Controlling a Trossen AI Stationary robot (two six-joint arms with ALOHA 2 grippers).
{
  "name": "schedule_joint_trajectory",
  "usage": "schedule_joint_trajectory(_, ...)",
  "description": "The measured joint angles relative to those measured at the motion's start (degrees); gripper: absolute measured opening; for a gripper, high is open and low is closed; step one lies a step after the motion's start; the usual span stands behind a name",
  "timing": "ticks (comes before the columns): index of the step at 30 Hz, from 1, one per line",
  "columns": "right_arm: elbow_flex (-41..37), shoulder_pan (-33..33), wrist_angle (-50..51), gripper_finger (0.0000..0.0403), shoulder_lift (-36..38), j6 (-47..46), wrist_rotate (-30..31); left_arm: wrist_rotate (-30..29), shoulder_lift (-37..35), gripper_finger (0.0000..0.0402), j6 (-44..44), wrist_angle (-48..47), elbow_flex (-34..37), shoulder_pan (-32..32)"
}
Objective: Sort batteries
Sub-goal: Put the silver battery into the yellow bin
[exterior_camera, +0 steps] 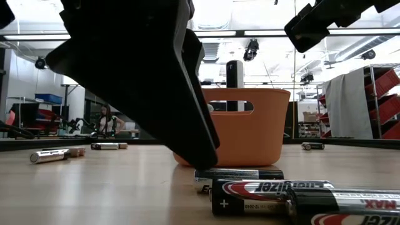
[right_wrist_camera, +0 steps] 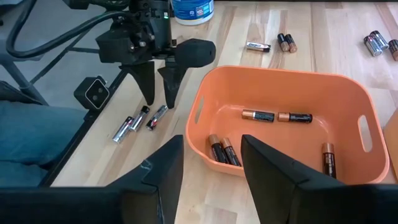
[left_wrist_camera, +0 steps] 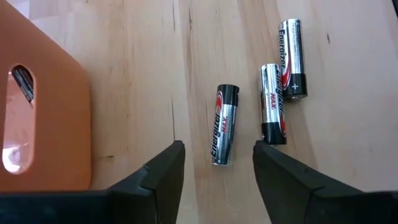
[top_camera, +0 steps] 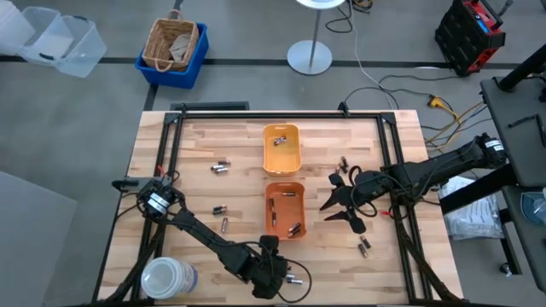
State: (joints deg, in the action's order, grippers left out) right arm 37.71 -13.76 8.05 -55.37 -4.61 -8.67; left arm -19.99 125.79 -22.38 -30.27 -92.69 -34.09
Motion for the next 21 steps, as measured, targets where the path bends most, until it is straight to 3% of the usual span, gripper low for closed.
schedule_joint_trajectory(21, -0.4, 0.0, 0.0, 0.0161, 0.0, -0.2, 0.1, -0.1, 1.0, 0.0169, 0.2, 2.2, 1.1, 0.2)
